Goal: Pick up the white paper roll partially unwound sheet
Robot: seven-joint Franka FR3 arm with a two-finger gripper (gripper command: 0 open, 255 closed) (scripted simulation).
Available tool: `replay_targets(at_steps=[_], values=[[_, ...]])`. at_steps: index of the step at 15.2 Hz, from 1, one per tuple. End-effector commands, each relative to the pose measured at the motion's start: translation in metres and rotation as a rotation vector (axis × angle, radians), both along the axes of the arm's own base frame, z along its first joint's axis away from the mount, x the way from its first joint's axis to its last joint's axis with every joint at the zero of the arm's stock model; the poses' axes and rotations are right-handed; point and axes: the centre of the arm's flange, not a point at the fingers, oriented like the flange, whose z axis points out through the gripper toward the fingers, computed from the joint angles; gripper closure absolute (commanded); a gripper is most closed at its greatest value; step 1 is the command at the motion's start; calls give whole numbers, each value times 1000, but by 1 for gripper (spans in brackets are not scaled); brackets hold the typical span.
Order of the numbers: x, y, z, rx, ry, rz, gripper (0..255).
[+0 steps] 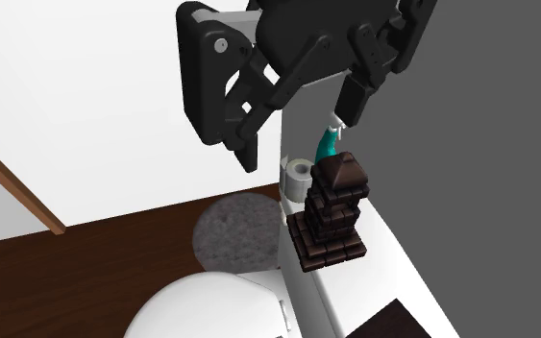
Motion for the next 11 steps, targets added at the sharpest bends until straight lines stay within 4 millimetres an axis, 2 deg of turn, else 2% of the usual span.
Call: replay_targets(at_steps=[1,11], values=[[0,0,0,0,0,0,0],[94,-52,-84,15,43,-28,0]])
